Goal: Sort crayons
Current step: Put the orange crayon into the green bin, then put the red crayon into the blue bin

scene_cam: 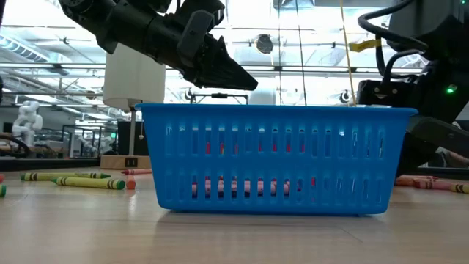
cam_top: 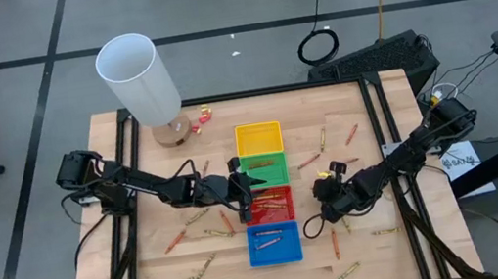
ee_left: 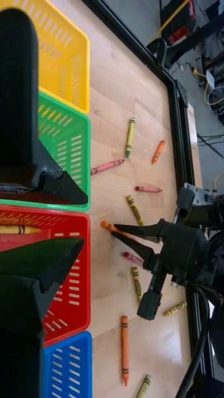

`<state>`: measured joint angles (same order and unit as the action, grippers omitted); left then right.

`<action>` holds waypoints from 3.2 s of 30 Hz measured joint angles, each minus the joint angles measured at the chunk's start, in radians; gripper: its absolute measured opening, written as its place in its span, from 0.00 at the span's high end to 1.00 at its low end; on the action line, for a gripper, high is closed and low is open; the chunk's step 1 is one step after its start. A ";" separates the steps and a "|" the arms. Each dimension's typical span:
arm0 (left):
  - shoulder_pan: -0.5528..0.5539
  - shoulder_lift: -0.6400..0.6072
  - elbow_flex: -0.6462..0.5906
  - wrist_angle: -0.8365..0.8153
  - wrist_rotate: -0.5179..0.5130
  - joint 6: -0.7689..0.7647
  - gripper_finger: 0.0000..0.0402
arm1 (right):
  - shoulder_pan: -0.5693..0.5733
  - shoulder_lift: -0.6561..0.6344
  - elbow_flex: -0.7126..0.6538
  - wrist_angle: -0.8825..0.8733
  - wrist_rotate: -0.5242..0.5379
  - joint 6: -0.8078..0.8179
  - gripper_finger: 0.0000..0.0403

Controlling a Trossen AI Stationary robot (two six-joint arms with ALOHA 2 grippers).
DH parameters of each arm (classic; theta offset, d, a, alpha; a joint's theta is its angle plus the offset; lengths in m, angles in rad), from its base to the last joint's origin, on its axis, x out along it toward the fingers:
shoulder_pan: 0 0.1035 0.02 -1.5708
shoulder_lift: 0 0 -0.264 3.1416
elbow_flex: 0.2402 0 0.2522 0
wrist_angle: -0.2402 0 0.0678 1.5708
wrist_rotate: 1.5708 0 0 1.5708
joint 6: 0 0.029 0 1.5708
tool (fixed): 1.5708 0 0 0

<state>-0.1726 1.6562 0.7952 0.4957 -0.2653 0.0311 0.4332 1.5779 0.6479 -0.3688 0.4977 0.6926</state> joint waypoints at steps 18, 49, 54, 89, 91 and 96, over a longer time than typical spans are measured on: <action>0.000 0.000 0.000 -0.005 0.000 -0.025 0.76 | -0.003 -0.197 -0.003 0.090 0.219 -0.164 0.99; 0.000 -0.003 0.000 0.005 -0.077 -0.093 0.76 | -0.241 -0.095 0.000 0.862 0.071 -0.707 1.00; -0.004 -0.004 0.000 -0.006 -0.117 -0.105 0.78 | -0.268 -0.037 0.000 0.898 0.072 -0.697 1.00; -0.229 -0.259 0.000 -0.658 -0.316 -0.382 0.87 | -0.252 -0.036 0.000 0.956 -0.030 -0.680 0.66; -0.230 -0.294 0.000 -0.782 -0.359 -0.443 0.87 | -0.232 -0.036 0.000 0.961 -0.031 -0.682 0.66; -0.199 -0.320 0.000 -1.108 -0.466 -0.712 0.85 | -0.190 -0.036 0.000 0.959 -0.028 -0.634 0.66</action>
<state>-0.3719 1.3360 0.7956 -0.6119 -0.7315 -0.6805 0.2431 1.5421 0.6479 0.5899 0.4693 0.0588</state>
